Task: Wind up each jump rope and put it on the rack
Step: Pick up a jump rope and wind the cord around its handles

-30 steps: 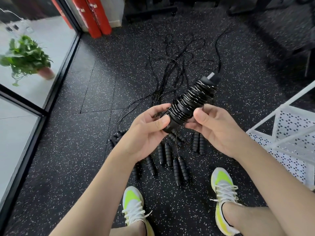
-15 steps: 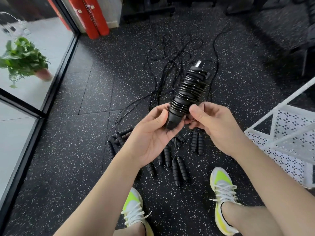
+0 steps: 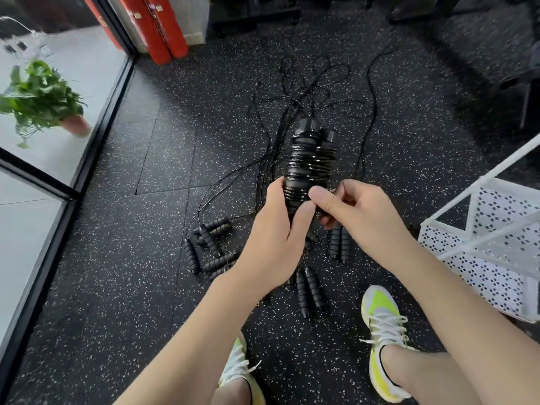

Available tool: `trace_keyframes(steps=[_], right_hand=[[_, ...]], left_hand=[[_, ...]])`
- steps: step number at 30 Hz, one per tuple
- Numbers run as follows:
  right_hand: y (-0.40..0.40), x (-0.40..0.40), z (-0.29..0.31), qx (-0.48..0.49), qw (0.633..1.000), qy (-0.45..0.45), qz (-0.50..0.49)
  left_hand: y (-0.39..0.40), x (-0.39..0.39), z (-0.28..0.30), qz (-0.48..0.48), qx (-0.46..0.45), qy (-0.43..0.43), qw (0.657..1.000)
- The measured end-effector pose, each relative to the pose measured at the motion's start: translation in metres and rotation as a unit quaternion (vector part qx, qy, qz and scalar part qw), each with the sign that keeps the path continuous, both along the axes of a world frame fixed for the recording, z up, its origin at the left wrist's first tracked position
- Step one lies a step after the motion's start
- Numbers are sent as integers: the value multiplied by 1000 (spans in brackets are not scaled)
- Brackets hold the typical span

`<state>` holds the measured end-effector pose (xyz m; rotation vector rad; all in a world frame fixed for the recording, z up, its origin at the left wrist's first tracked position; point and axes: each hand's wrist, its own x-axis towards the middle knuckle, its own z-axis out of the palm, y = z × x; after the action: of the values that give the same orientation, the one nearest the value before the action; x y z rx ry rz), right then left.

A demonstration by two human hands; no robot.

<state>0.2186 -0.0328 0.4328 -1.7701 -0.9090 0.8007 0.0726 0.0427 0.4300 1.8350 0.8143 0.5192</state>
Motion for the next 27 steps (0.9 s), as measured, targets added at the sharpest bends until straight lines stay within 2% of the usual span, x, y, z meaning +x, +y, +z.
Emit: trace_keyframes(steps=[5,8,11,14,17,19,24,27], right_hand=[[-1,-6,-2,47,996,-80,-3],[-3,-7,-1,83,990,-112,-1],[-5,-7,2,113,989,-99,-18],[-7,-9,6,136,989,-25,-54],[-5,-12,11,151,983,53,-91],[-5,-10,13,159,980,59,-102],[-8,-7,10,152,988,10,7],[-8,-6,5,136,986,-91,42]], left_hand=[[4,0,-1,64,-22,-24,997],[13,1,0,78,-88,-72,990],[18,-1,1,53,-188,-126,973],[21,-2,6,21,-243,-161,956],[21,-3,5,-5,-250,-156,956],[22,-3,5,-9,-250,-146,957],[26,-3,0,35,-234,-138,962],[29,-4,-3,61,-219,-121,966]])
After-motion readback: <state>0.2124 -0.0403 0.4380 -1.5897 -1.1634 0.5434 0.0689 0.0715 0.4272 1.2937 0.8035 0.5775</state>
